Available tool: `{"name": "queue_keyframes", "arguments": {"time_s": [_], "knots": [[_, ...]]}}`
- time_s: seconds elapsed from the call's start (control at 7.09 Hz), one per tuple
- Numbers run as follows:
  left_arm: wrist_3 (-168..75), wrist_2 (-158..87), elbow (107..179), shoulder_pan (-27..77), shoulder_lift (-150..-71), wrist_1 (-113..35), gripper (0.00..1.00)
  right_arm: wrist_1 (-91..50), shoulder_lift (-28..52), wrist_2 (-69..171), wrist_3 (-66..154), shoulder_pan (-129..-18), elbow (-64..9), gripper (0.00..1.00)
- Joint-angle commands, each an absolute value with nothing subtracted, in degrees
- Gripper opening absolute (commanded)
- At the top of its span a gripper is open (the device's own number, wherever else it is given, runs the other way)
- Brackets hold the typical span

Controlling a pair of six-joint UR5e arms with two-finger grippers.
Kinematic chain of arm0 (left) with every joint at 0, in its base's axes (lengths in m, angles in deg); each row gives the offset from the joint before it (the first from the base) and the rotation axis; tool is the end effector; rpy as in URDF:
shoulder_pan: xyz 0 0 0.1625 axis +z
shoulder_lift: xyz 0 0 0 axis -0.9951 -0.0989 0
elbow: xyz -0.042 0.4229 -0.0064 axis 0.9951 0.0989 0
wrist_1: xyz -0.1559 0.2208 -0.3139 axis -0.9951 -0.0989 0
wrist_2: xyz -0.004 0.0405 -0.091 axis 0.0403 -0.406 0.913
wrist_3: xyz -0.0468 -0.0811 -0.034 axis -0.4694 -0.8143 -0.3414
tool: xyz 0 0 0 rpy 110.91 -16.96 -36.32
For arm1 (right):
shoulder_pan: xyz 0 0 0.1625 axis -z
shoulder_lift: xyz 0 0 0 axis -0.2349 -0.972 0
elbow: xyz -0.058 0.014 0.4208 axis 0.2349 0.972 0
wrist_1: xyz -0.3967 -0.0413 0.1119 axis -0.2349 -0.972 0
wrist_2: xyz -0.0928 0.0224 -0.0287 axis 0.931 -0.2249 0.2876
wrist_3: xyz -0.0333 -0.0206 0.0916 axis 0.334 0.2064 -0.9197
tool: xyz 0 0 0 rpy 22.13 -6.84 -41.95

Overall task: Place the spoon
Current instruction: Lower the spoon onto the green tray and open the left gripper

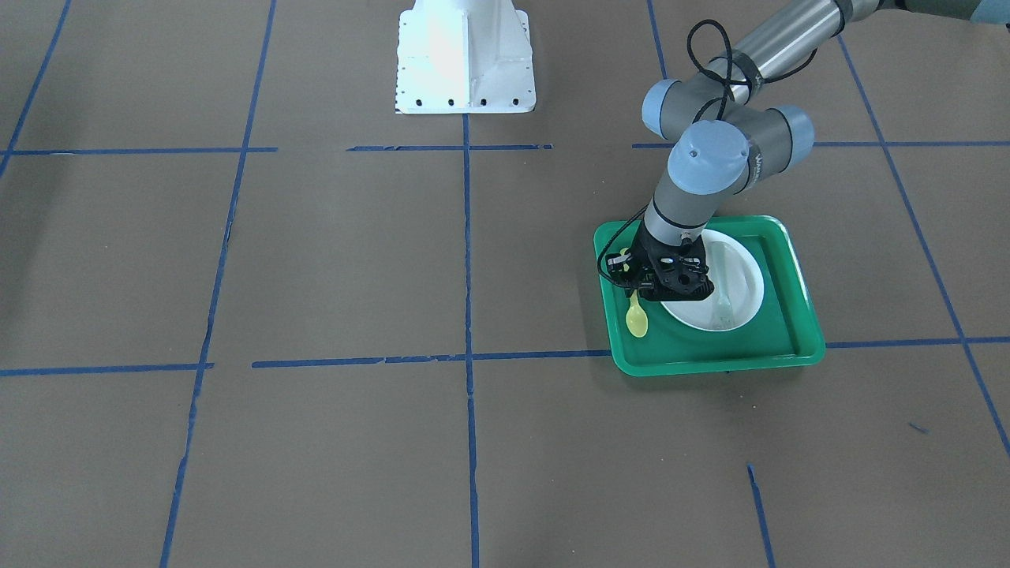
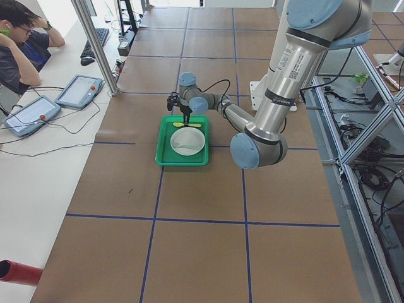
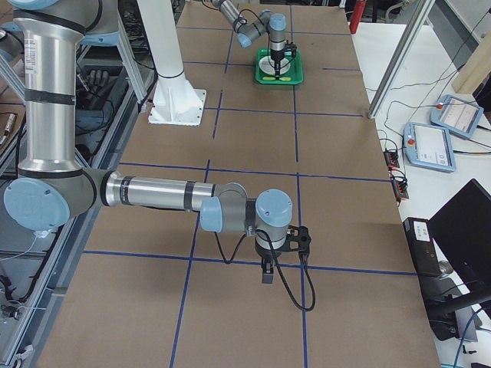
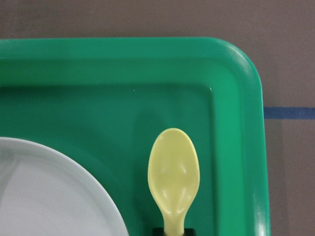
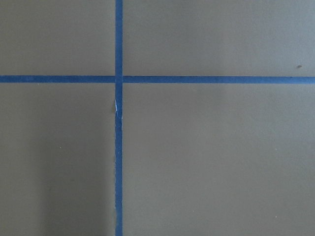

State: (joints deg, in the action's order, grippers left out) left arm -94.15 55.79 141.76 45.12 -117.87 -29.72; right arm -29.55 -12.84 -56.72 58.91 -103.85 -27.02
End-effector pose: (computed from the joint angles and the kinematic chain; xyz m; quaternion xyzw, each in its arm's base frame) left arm 0.4666 -0.5033 0.3646 0.0481 0.4030 -0.0194 0.9137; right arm 0.0708 -0.4577 0.6758 0.0068 -0.3463 0.0117 0.9380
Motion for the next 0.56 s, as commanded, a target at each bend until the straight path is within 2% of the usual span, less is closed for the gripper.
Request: {"name": "queue_keyframes", "arguments": {"time_s": [0.0, 0.14, 0.28, 0.42], "knots": [[-93.80, 55.79, 142.82, 45.13, -117.67, -29.72, 0.47, -29.51, -12.90, -56.72, 58.91, -103.85, -27.02, 1.00], [-93.45, 55.79, 145.18, 44.78, -117.23, -29.64, 0.47, -29.51, -12.90, -56.72, 58.91, -103.85, -27.02, 1.00], [-93.35, 55.79, 146.94, 43.64, -116.88, -29.03, 0.55, -29.51, -12.82, -56.72, 58.91, -103.85, -27.02, 1.00], [-92.48, 55.62, 149.48, 41.46, -116.36, -24.15, 0.93, -29.51, -12.81, -56.64, 58.91, -103.85, -27.02, 1.00]]}}
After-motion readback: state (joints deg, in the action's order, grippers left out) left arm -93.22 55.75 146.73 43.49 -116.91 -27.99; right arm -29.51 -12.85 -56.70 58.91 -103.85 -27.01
